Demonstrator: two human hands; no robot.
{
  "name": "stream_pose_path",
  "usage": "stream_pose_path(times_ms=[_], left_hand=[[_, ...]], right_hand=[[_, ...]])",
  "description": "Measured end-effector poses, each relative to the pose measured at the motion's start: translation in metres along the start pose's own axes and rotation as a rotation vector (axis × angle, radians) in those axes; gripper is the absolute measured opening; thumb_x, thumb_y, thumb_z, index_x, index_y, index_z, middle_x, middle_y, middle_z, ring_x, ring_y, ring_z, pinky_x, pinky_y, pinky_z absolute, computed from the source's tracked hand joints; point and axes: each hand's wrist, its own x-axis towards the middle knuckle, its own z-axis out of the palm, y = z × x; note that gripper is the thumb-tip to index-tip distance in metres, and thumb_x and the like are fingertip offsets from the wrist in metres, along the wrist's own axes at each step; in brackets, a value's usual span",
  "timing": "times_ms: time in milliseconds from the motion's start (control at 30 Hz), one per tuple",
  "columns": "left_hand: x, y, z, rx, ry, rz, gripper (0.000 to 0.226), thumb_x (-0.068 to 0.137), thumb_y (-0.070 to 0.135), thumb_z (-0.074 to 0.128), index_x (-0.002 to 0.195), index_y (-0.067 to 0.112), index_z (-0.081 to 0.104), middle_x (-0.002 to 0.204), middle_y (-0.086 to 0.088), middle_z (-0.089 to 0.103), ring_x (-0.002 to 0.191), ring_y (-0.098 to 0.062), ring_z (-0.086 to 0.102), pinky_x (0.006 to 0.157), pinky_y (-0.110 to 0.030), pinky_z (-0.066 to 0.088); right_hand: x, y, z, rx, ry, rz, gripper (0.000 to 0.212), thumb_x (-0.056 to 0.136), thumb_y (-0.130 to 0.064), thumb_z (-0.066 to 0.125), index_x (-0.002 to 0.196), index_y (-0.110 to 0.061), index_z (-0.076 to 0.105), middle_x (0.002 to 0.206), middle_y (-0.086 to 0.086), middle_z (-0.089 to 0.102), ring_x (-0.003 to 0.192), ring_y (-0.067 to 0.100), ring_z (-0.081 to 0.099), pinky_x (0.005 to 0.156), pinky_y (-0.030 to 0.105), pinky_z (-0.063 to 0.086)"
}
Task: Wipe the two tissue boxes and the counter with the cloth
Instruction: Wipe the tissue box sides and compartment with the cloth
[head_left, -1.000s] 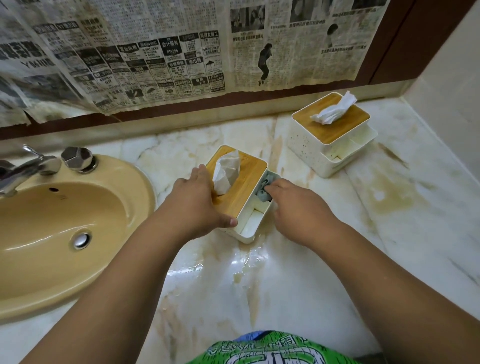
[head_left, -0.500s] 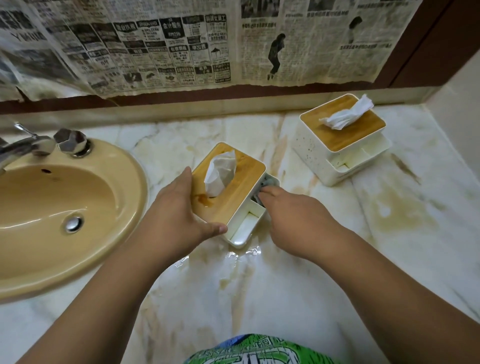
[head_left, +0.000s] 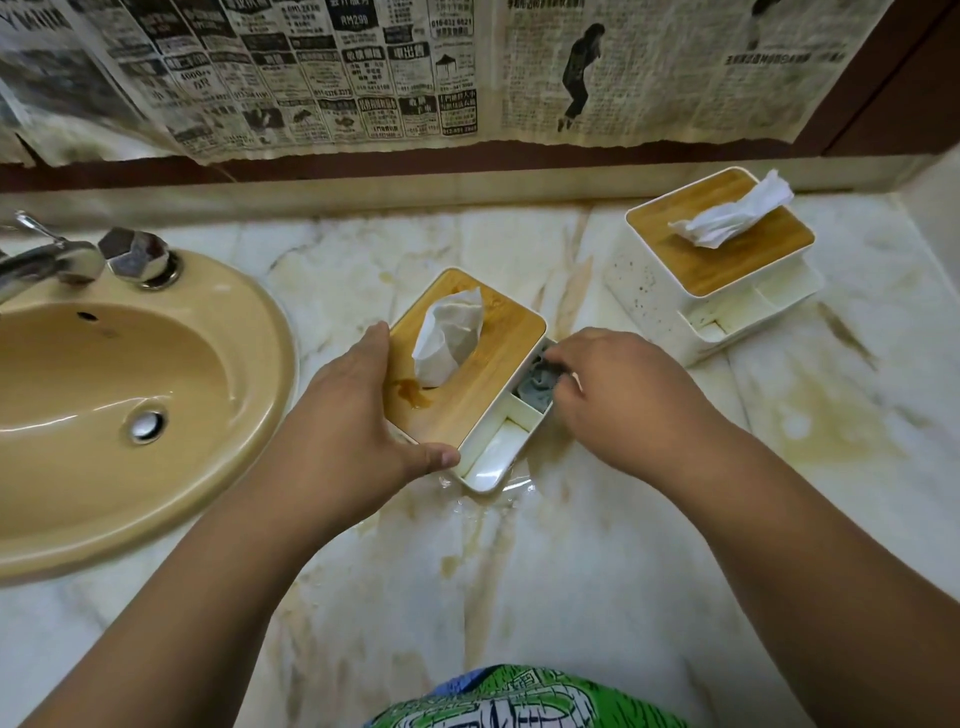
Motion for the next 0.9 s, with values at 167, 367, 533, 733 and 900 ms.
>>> stream_pose_path(times_ms=[167, 367, 533, 733, 900], left_hand=[[-0.001, 0.001, 0.0, -0.021, -0.024, -0.016, 0.125, 0.059, 0.057, 0.088, 0.157, 0.024, 0.017, 0.134, 0.012, 0.047, 0.125, -0.012, 0.042, 0.089, -0.024, 0.034], [-0.001, 0.0, 0.002, -0.015, -0.03, -0.018, 0.129, 0.059, 0.058, 0.088, 0.158, 0.026, 0.013, 0.14, 0.009, 0.047, 0.13, -0.015, 0.04, 0.089, -0.025, 0.033], [-0.001, 0.0, 0.002, -0.015, -0.036, -0.02, 0.128, 0.059, 0.057, 0.088, 0.158, 0.027, 0.013, 0.142, 0.009, 0.045, 0.131, -0.015, 0.038, 0.089, -0.024, 0.031], [-0.002, -0.001, 0.002, -0.018, -0.029, -0.011, 0.121, 0.06, 0.057, 0.087, 0.155, 0.027, 0.017, 0.125, 0.017, 0.041, 0.128, -0.013, 0.039, 0.088, -0.022, 0.03], [-0.001, -0.001, 0.003, 0.001, -0.026, -0.009, 0.129, 0.06, 0.057, 0.088, 0.159, 0.025, 0.012, 0.145, 0.011, 0.043, 0.136, -0.017, 0.036, 0.093, -0.024, 0.033]], right_hand=[[0.011, -0.008, 0.011, -0.105, -0.045, 0.05, 0.015, 0.094, -0.031, 0.052, 0.085, -0.02, 0.056, 0.077, -0.001, 0.049, 0.073, 0.024, 0.053, 0.048, 0.028, 0.024], [0.02, -0.01, 0.016, -0.083, -0.006, 0.144, 0.007, 0.087, -0.025, 0.062, 0.087, -0.021, 0.068, 0.067, -0.005, 0.045, 0.055, 0.014, 0.042, 0.045, 0.023, 0.021], [0.026, -0.015, 0.023, -0.086, 0.017, 0.216, 0.026, 0.085, -0.017, 0.063, 0.065, -0.02, 0.046, 0.065, -0.002, 0.043, 0.051, 0.013, 0.039, 0.045, 0.022, 0.022], [0.031, -0.012, 0.027, -0.036, 0.014, 0.218, 0.027, 0.081, -0.014, 0.065, 0.06, -0.017, 0.048, 0.061, 0.0, 0.047, 0.05, 0.016, 0.043, 0.044, 0.022, 0.023], [0.029, -0.008, 0.03, -0.004, 0.043, 0.19, 0.03, 0.076, -0.009, 0.061, 0.055, -0.015, 0.041, 0.055, 0.001, 0.042, 0.049, 0.018, 0.04, 0.044, 0.024, 0.02]])
